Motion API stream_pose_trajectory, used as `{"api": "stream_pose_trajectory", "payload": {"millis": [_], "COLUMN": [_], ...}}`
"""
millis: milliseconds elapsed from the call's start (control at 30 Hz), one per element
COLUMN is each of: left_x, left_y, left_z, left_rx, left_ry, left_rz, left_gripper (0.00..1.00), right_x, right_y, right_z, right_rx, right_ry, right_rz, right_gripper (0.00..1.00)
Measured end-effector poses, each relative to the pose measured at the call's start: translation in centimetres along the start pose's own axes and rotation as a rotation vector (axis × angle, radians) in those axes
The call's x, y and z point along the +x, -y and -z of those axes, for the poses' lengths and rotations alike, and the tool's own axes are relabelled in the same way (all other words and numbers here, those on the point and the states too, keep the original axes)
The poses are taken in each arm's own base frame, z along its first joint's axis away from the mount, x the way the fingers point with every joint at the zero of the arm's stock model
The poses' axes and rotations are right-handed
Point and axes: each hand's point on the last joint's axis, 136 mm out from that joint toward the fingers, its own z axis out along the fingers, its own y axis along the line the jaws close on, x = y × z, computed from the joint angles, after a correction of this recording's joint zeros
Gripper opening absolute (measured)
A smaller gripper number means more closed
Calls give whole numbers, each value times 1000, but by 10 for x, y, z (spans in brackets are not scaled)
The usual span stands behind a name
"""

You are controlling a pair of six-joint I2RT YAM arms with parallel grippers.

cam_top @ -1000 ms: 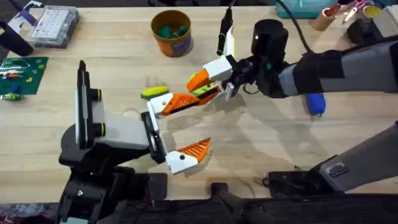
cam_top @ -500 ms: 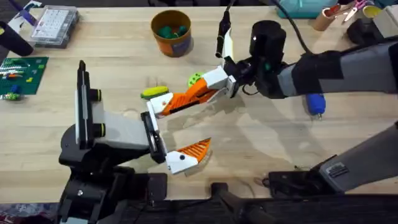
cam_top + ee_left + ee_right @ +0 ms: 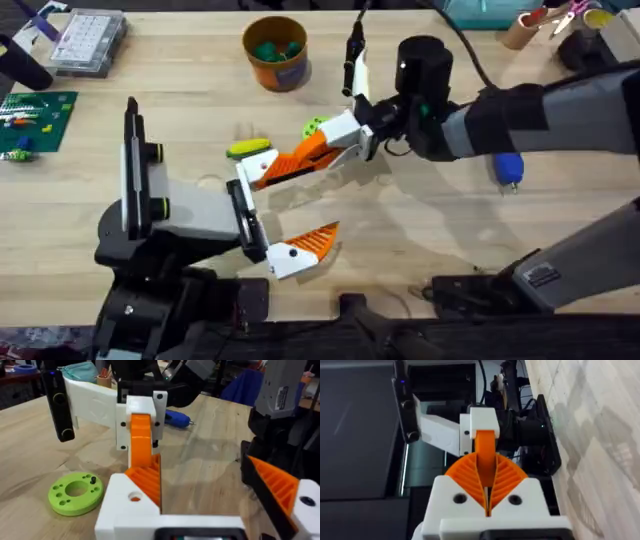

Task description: Pick up the gripper from the table and insert it into the empty holder that is missing its gripper. Then pick up a screw, insert it into the mounting hole, and use the screwdriver to tighten it. Finally, clean up the table by picking up the vegetable and placing it into the bucket.

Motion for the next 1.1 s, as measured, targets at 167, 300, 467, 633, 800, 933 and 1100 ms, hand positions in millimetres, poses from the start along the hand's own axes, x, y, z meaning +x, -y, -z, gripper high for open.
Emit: {"api": "stream_pose_trajectory", "payload": {"millis": [167,300,467,633,800,933,1100], "left_x": [0,-1,-1,-1,-1,-1,-1], "left_y": [-1,-5,-7,-7,-8,-10,-15], "left_z": [0,0,0,1,1,1,1], "left_rx": [-8,-26,-37,-42,-47,-58,-83], "left_ry": [1,3,4,5,5,7,9], "left_rz": [10,16,22,27,28,31,44], "left_gripper": [987,987,987,986,987,987,987], "right_x": [-6,-11,-13,-15,-16,-18,-23], "right_y": [2,4,4,5,5,6,7], "right_z": [-4,-5,-5,-6,-6,-7,-10], "right_rx": [15,23,29,31,33,38,49], "right_ry": [38,62,79,86,93,107,133], "right_rz": [2,6,7,7,8,9,15], "right_gripper": [11,10,10,10,10,10,10]}}
